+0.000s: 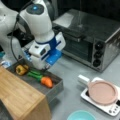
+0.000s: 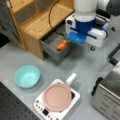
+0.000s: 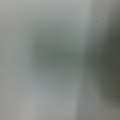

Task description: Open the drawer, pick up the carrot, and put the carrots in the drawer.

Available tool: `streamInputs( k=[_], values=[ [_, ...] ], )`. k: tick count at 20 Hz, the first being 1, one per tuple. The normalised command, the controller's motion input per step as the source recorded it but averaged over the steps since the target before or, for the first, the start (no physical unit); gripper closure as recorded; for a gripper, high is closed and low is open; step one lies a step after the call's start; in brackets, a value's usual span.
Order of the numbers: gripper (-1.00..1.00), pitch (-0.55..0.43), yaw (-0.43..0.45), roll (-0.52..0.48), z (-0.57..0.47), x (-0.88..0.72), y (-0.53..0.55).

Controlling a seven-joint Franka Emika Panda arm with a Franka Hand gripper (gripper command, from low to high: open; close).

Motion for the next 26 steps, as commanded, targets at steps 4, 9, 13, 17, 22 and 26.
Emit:
streamInputs(
  k=[4, 9, 13, 17, 22, 26],
  values=[
    [-1.0, -0.037, -0.052, -0.105, -0.07, -0.01, -0.01],
    [-1.0, -0.042, -0.04, -0.125, -0.08, -0.03, -0.04],
    [-1.0, -0.049, -0.03, -0.151, -0.09, -0.03, -0.1],
    [-1.0, -0.049, -0.009, -0.165, -0.09, -0.03, -0.15],
    [-1.0, -0.038, 0.026, -0.159, -0.07, -0.03, -0.21],
    [-1.0, -0.037, 0.037, -0.14, -0.05, -0.01, -0.21]
  ],
)
